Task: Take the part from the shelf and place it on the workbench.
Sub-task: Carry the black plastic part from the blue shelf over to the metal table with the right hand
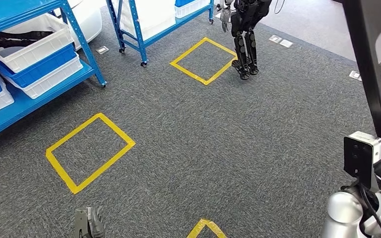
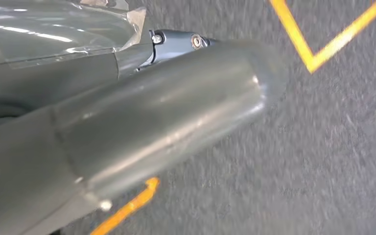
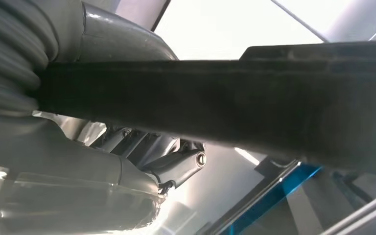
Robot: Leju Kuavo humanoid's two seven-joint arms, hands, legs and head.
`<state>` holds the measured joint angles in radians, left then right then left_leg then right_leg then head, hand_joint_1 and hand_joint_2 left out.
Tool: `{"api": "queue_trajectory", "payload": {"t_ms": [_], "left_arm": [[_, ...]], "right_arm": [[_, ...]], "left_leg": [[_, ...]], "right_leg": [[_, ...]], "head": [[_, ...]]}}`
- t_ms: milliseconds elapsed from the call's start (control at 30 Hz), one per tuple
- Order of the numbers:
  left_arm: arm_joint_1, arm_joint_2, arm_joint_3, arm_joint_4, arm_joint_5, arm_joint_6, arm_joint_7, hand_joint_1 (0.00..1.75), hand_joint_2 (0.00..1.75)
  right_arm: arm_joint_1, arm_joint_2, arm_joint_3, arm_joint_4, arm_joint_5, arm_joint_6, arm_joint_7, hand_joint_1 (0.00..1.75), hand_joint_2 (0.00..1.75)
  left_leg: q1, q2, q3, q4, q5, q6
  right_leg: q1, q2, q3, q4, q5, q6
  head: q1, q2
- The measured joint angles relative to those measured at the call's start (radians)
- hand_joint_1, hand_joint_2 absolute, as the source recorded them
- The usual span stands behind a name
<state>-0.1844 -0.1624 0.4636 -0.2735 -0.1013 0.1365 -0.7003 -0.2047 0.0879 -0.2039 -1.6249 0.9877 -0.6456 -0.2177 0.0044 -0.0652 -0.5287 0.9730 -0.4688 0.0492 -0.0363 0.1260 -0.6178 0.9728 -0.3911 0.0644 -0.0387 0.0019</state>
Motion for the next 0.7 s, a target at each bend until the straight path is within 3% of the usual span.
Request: {"api": "queue_trajectory", "payload": {"t_ms": [67,100,167,200,267,333,400,467,500,567,633,700], "left_arm": [[0.002,-0.003,0.003,-0.003,0.005,0.0,-0.001,0.0,0.0],[0.004,-0.003,0.004,-0.004,0.008,0.0,-0.001,0.0,0.0],[0.012,-0.004,0.009,-0.005,0.014,0.001,-0.001,0.0,0.0],[0.015,-0.004,0.013,-0.005,0.017,0.001,-0.001,0.0,0.0],[0.019,-0.005,0.021,-0.007,0.022,0.001,-0.001,0.0,0.0],[0.021,-0.005,0.027,-0.011,0.024,0.0,-0.001,0.0,0.0],[0.025,-0.005,0.036,-0.016,0.025,0.0,-0.001,0.0,0.0],[0.028,-0.005,0.044,-0.02,0.028,0.0,-0.001,0.0,0.0],[0.028,-0.005,0.046,-0.021,0.03,0.0,-0.001,0.0,0.0],[0.03,-0.005,0.052,-0.025,0.034,0.0,-0.002,0.0,0.0],[0.039,-0.005,0.061,-0.027,0.037,0.0,-0.002,0.0,0.0],[0.049,-0.004,0.07,-0.028,0.04,0.0,-0.002,0.0,0.0]], "right_arm": [[-0.008,0.004,-0.001,0.0,0.012,0.004,0.004,1.75,1.75],[-0.012,0.007,0.0,0.0,0.02,0.007,0.005,1.75,1.75],[-0.015,0.013,0.0,0.0,0.033,0.013,0.008,1.75,1.75],[-0.015,0.017,0.0,0.0,0.039,0.015,0.01,1.75,1.75],[-0.015,0.022,0.0,0.001,0.046,0.017,0.015,1.75,1.75],[-0.018,0.025,0.0,0.001,0.051,0.017,0.016,1.75,1.75],[-0.023,0.03,0.001,0.001,0.053,0.017,0.017,1.75,1.75],[-0.025,0.034,0.001,0.001,0.054,0.017,0.018,1.75,1.75],[-0.025,0.036,0.001,0.0,0.055,0.017,0.018,1.75,1.75],[-0.029,0.039,0.002,0.001,0.059,0.018,0.017,1.75,1.75],[-0.032,0.046,0.009,0.001,0.061,0.019,0.016,1.75,1.75],[-0.032,0.053,0.016,0.003,0.063,0.02,0.015,1.75,1.75]], "left_leg": [[0.004,0.03,0.005,-0.015,0.011,0.005],[0.003,0.046,0.005,-0.017,0.013,0.007],[0.0,0.079,0.003,-0.019,0.014,0.009],[-0.001,0.094,0.002,-0.019,0.013,0.009],[-0.002,0.12,0.004,-0.018,0.011,0.007],[-0.004,0.14,0.007,-0.017,0.006,0.0],[-0.011,0.158,0.01,-0.015,0.0,-0.01],[-0.013,0.177,0.011,-0.013,-0.004,-0.017],[-0.011,0.171,0.01,-0.008,-0.011,-0.022],[-0.004,0.132,-0.004,0.029,-0.044,-0.03],[-0.001,0.083,-0.069,0.171,-0.118,-0.037],[0.0,0.064,-0.135,0.301,-0.162,-0.038]], "right_leg": [[0.01,-0.051,-0.033,0.056,-0.029,-0.003],[0.012,-0.085,-0.065,0.121,-0.059,-0.009],[0.013,-0.111,-0.126,0.259,-0.112,-0.012],[0.013,-0.115,-0.14,0.295,-0.121,-0.009],[0.012,-0.125,-0.104,0.242,-0.095,0.005],[0.014,-0.166,-0.016,0.085,-0.049,0.013],[0.02,-0.192,0.035,-0.006,-0.025,0.002],[0.024,-0.173,0.033,-0.009,-0.022,-0.013],[0.021,-0.162,0.031,-0.01,-0.02,-0.018],[0.014,-0.143,0.03,-0.013,-0.015,-0.03],[0.012,-0.12,0.03,-0.015,-0.012,-0.04],[0.014,-0.093,0.029,-0.014,-0.011,-0.043]], "head": [[0.006,0.0],[0.008,0.0],[0.012,0.0],[0.013,0.0],[0.015,0.0],[0.016,0.0],[0.014,0.0],[0.012,0.0],[0.011,0.0],[0.01,0.0],[0.008,0.0],[0.007,0.0]]}}
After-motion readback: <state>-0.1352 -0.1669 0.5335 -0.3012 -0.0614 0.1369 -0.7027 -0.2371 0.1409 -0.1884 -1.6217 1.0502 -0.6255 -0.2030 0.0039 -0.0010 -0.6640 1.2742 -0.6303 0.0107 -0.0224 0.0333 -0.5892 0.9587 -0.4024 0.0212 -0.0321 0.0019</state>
